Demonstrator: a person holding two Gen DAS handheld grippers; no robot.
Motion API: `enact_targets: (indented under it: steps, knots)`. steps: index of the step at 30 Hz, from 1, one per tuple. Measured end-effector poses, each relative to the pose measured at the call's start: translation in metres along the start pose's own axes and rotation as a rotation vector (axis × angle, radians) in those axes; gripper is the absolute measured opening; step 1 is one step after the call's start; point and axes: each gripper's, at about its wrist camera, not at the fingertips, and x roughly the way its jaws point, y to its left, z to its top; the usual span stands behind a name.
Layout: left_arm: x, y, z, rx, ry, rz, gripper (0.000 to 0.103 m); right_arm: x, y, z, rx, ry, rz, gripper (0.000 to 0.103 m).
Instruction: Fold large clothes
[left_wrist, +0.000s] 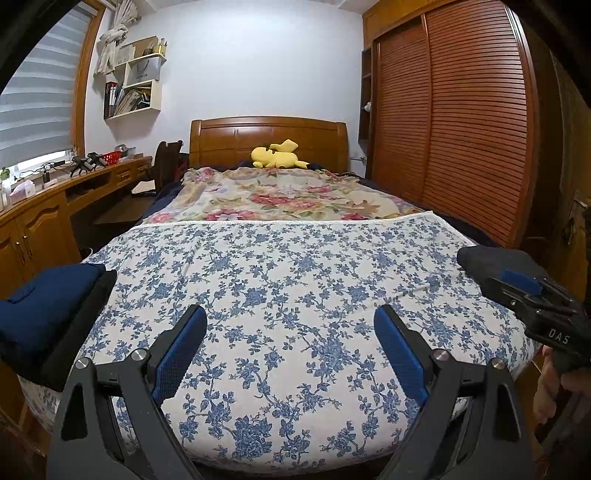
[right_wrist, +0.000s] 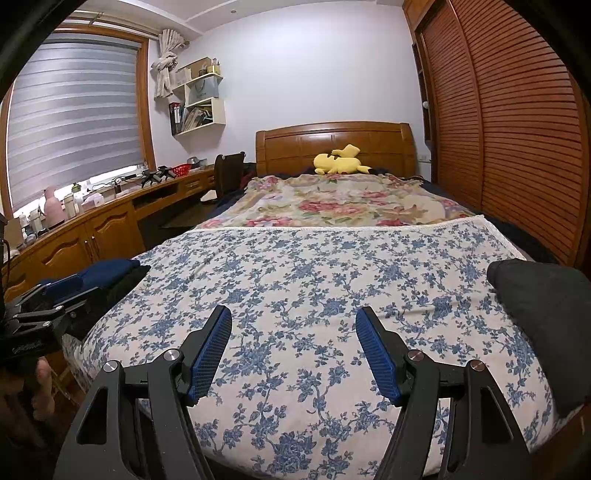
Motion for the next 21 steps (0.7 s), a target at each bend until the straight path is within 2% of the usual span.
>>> enact_targets:
  steps: [21]
  knots:
    - [-0.0064, -0.0041, 0.0008, 0.015, -0.016, -0.004, 0.092, -0.0003, 0.0021, 0.0010, 0.001, -0.006, -0.004, 0.071]
